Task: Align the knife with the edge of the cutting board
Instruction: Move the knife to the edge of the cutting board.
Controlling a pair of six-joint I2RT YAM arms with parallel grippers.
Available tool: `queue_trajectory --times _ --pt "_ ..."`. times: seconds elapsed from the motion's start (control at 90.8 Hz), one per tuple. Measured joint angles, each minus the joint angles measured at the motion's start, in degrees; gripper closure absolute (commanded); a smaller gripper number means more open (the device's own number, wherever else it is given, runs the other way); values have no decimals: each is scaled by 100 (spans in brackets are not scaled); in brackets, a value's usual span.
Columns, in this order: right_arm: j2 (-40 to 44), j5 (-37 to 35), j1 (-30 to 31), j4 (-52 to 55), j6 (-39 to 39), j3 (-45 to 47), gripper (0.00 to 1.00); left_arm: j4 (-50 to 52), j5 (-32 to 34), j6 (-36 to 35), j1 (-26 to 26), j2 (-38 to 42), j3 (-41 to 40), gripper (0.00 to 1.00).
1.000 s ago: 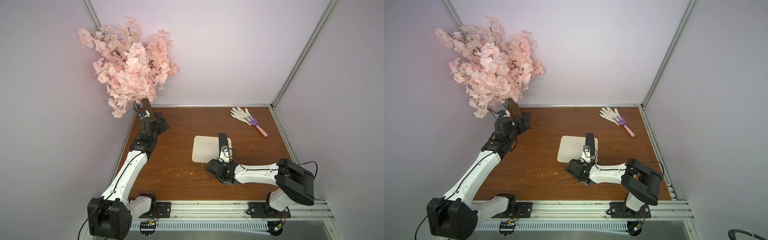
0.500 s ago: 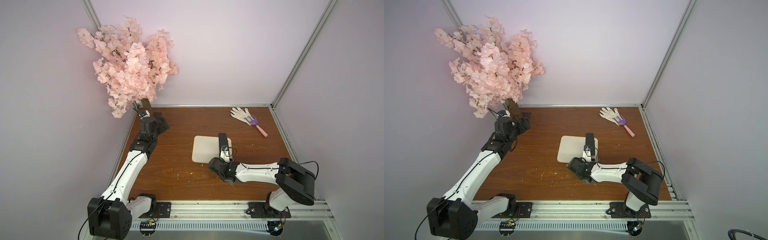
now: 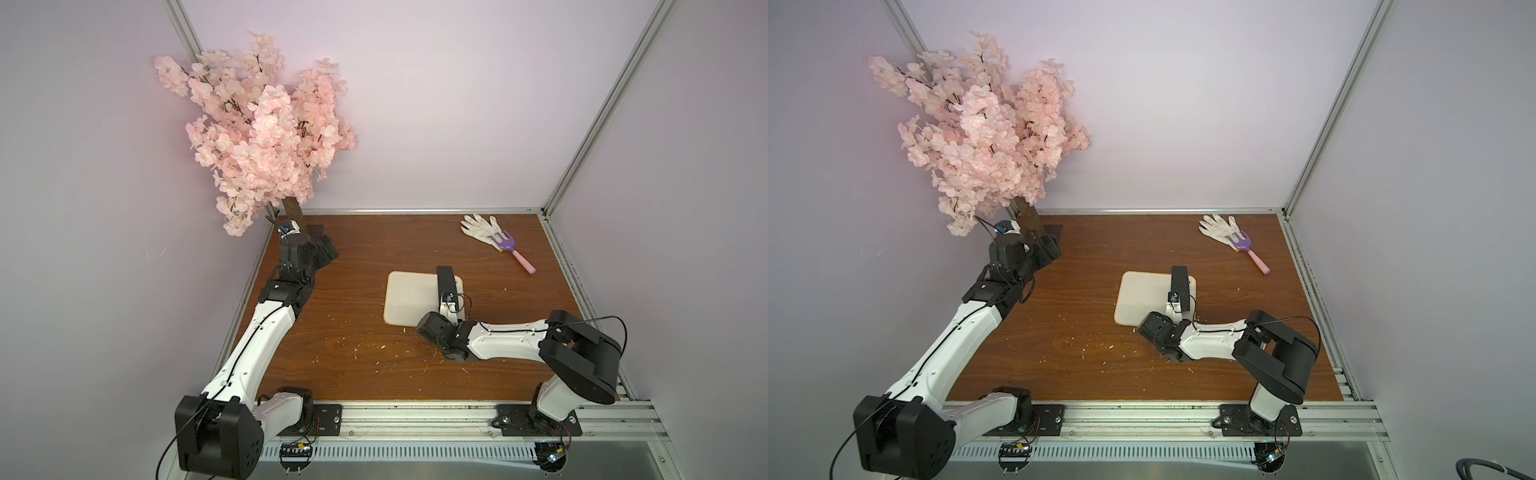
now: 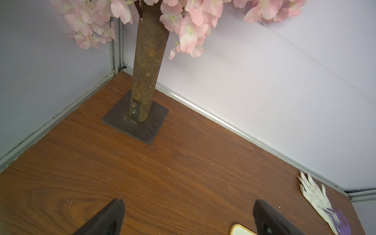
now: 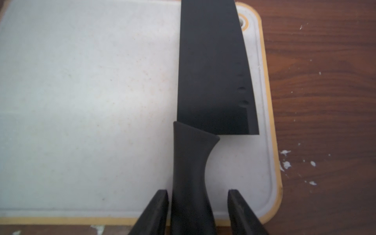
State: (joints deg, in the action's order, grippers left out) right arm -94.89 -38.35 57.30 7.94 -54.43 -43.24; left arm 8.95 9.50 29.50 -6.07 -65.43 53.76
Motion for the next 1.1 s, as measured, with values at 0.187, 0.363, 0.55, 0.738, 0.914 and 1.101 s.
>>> queue_trajectory --times 0.187,0.363,0.55,0.738,0.914,1.101 --pt "-42 55 -15 -170 2 0 57 0 2 -2 0 0 0 0" --pt "-42 85 -26 -223 17 2 64 0 7 -2 0 0 0 0" --pt "-26 81 -26 -282 52 22 72 0 22 -2 0 0 0 0" --pt "61 -74 81 -125 92 17 87 0 28 -2 0 -2 0 0" --pt "173 -387 238 142 107 -85 92 0 44 -2 0 0 0 0" --pt "208 -743 415 380 105 -308 96 2 70 -2 0 0 0 0"
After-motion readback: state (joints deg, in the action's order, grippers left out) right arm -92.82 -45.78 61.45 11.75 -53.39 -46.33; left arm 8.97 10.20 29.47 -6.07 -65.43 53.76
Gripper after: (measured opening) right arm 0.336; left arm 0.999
